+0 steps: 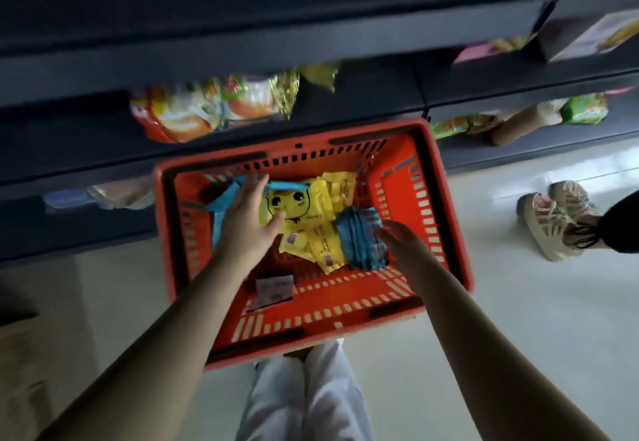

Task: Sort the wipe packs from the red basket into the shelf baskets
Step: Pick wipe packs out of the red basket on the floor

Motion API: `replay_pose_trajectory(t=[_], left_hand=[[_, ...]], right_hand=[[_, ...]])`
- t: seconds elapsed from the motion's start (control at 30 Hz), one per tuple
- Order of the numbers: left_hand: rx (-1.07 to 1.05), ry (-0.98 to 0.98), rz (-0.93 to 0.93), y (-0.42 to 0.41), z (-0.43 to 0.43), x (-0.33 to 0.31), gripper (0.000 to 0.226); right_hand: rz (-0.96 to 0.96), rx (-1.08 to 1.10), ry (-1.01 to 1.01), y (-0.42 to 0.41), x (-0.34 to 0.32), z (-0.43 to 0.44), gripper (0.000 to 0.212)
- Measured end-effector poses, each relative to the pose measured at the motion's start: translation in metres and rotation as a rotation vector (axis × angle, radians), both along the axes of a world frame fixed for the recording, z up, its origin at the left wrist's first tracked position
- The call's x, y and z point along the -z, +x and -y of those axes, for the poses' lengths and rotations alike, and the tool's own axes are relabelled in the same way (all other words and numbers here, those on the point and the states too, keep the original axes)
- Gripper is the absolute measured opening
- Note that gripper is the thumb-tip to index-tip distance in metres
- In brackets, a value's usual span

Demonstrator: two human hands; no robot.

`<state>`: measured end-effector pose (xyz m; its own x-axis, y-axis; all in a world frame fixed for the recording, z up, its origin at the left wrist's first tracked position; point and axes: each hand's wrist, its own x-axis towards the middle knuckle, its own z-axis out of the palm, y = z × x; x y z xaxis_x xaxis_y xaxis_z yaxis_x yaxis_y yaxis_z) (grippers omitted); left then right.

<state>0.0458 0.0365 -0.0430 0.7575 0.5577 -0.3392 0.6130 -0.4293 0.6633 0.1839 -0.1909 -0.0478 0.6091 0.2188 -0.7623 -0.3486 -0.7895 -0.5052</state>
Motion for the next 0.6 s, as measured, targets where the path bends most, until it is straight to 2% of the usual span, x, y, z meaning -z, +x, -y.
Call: replay_pose_trajectory(t=[0.1, 0.23, 0.4, 0.6], left_hand=[[-0.082, 0.028, 0.07, 0.01, 0.004, 0.026, 0.071], [-0.07, 0.084, 0.085, 0.004, 0.013, 0.037, 0.06], [-0.129, 0.02, -0.092, -0.009, 0.017, 0.047, 0.059], [-0.157, 0.048, -0.194, 0.0, 0.016, 0.054, 0.061]], right_hand=[[-0.05, -0.006, -0.021, 0.0, 0.031, -0.003, 0.045], [-0.047, -0.041, -0.054, -0.002, 0.044, -0.001, 0.037], [-0.136, 0.053, -0.024, 0.006, 0.04, 0.007, 0.047], [-0.091, -0.136, -0.124, 0.014, 0.043, -0.001, 0.044]])
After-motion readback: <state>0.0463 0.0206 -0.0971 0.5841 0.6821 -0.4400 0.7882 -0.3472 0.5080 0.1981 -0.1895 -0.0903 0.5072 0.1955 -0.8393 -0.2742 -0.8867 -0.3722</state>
